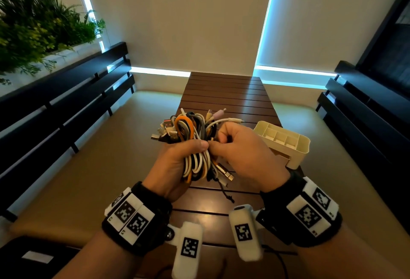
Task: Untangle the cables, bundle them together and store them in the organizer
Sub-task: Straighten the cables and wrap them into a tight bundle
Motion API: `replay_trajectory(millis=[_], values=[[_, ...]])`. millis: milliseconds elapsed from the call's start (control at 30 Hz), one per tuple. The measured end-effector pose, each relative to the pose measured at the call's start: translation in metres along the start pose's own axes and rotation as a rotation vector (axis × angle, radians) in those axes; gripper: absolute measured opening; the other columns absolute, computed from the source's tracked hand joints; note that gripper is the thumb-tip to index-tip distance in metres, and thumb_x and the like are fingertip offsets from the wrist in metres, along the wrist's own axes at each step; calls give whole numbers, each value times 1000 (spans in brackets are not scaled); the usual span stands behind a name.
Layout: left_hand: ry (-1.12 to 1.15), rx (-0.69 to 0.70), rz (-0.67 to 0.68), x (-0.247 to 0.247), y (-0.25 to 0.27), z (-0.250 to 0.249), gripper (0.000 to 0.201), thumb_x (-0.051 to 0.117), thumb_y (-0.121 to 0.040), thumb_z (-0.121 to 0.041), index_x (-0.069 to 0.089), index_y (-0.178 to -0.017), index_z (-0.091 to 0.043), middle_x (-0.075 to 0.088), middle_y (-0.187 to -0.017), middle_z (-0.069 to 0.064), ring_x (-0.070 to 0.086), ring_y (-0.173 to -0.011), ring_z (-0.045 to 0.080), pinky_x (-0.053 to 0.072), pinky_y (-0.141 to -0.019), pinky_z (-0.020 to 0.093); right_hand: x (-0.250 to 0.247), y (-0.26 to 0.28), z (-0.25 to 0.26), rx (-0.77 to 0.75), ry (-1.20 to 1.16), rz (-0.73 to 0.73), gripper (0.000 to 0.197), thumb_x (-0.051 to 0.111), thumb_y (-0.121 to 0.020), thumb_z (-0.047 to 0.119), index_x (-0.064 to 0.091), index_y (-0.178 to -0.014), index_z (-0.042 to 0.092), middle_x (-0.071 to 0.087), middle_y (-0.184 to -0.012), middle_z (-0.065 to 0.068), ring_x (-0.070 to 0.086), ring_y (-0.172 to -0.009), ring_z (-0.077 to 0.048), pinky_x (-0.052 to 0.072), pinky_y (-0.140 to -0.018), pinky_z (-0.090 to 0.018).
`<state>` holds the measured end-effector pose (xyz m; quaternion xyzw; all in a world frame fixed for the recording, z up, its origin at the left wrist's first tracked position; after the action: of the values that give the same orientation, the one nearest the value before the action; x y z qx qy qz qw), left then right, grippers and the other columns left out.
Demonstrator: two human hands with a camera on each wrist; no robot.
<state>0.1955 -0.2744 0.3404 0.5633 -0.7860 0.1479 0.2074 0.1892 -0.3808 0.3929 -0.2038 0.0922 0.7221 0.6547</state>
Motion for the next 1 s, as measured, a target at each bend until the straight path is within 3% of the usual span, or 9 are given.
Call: replay_trajectory(millis=[100, 200, 367, 467, 567, 667, 767, 900, 1000], values=[[11, 43, 59, 4, -1, -8, 43, 64, -78, -15, 70, -120, -15, 61, -101, 31, 63, -79, 36, 50, -78, 46, 7, -2, -10, 30, -273, 130, 15, 71, -84, 5, 58, -82, 14, 63, -71, -1, 60, -68, -18, 52, -65, -28], [4, 84, -46, -15, -3, -21, 34, 61, -76, -14, 70, -109, -11, 64, -94, 20, 65, -77, 29, 53, -72, 40, 10, 2, -17, 98, -512, 224, 35, 73, -73, 13, 64, -106, 10, 69, -86, -2, 63, -82, -22, 55, -72, -29], [-18, 104, -113, -24, -3, -26, 13, 63, -71, -17, 76, -71, -17, 66, -67, 6, 65, -66, 20, 53, -65, 35, 20, 10, -42, 258, -146, 231, 39, 73, -79, 43, 65, -105, 15, 60, -65, 6, 48, -51, -7, 39, -48, -20], [4, 122, -117, -26, -3, -27, 16, 64, -71, -17, 73, -81, -9, 67, -75, 9, 65, -68, 21, 52, -68, 38, 34, 18, -56, 404, -284, 277, 54, 66, -73, 53, 63, -107, 11, 65, -65, -1, 51, -47, -10, 36, -44, -20], [29, 132, -93, -24, -3, -24, 22, 62, -74, -16, 71, -91, -6, 68, -85, 8, 66, -75, 19, 54, -67, 38, 45, 22, -60, 459, -490, 310, 56, 64, -78, 44, 60, -119, 6, 74, -97, -16, 70, -71, -20, 54, -57, -25], [53, 133, -75, -23, -3, -20, 23, 69, -70, -17, 72, -91, -7, 67, -86, 10, 66, -75, 20, 54, -68, 38, 42, 19, -56, 458, -681, 259, 49, 64, -81, 24, 59, -123, -2, 71, -112, -21, 71, -88, -25, 59, -73, -32], [58, 139, -96, -23, -3, -15, 39, 74, -63, -21, 68, -98, -3, 67, -86, 13, 66, -74, 23, 55, -68, 39, 35, 14, -51, 408, -693, 166, 37, 61, -89, 7, 57, -125, -1, 70, -114, -19, 69, -95, -25, 57, -87, -37], [94, 175, -126, -23, -2, -17, 31, 63, -74, -12, 67, -103, -4, 69, -89, 12, 67, -75, 24, 57, -64, 39, 27, 12, -46, 319, -501, 33, 52, 58, -96, 6, 42, -145, 12, 69, -118, -7, 68, -107, -22, 54, -98, -47], [90, 195, -138, -22, -1, -21, 30, 61, -75, -12, 66, -103, -3, 69, -89, 13, 67, -75, 24, 57, -66, 40, 30, 14, -37, 271, -537, 14, 46, 50, -100, 3, 40, -143, 13, 75, -102, 5, 71, -96, -12, 58, -90, -35]])
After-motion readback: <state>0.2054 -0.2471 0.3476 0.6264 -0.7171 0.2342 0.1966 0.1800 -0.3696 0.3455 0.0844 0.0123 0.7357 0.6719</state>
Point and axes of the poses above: each hand's wrist, its own y-axis away from the middle knuckle, its own x-axis out of the palm, z = x × y, the point moved 10 cm from there along -y, towards the middle knuckle
